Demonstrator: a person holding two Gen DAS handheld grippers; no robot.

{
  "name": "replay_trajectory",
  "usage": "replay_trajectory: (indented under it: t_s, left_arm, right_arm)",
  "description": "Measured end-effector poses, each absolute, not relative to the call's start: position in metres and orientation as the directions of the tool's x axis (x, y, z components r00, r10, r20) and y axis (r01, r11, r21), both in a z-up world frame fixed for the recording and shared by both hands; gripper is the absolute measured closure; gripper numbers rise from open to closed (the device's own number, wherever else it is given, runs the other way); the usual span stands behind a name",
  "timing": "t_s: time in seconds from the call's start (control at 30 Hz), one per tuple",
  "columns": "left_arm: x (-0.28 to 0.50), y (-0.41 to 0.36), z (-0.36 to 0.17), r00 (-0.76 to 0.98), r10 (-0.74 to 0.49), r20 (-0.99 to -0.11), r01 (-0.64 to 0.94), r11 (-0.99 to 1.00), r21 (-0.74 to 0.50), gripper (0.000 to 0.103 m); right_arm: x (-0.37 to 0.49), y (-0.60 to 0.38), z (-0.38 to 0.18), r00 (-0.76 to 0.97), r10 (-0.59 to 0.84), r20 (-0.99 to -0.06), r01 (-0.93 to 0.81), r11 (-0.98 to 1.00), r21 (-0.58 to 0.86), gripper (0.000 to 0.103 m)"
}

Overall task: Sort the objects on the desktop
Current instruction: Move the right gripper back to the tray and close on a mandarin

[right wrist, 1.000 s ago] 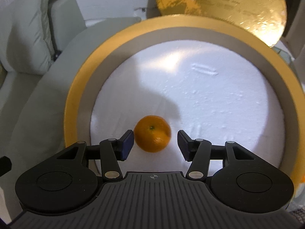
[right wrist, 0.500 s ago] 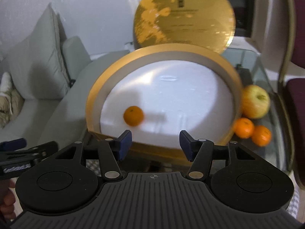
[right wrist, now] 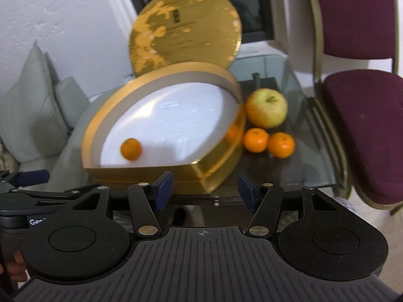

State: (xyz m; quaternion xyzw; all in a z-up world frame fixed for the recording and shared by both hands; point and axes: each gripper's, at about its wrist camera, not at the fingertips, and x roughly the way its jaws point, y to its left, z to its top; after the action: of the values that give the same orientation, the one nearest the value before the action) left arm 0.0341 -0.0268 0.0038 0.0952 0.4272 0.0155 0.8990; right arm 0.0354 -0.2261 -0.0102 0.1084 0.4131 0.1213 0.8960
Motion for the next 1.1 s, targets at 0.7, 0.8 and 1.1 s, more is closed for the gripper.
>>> replay_trajectory:
  t_s: [0.7,0.8,1.1]
  left_arm:
    - [0.077,-0.033,-0.017,0.591,0.1,-0.8,0.056,0.985,0.164,0.001]
    - [0.086,-0.035,-0.021,0.586,0.1,-0.804,0.058,0.985,0.165,0.001]
    - [0.113,-0.05,-0.034,0.565,0.093,-0.82,0.085,0.982,0.17,0.001]
  right_arm:
    - [0.086,-0.267,-0.057,0.626,0.242,-0.742,-0.007,0.952,0.305,0.042]
    - [0.101,-0.273,-0.067,0.623,0.226,-0.749,0.019,0.953,0.303,0.042]
    - [0.14,-0.288,-0.094,0.598,0.211,-0.773,0.089,0.941,0.325,0.044]
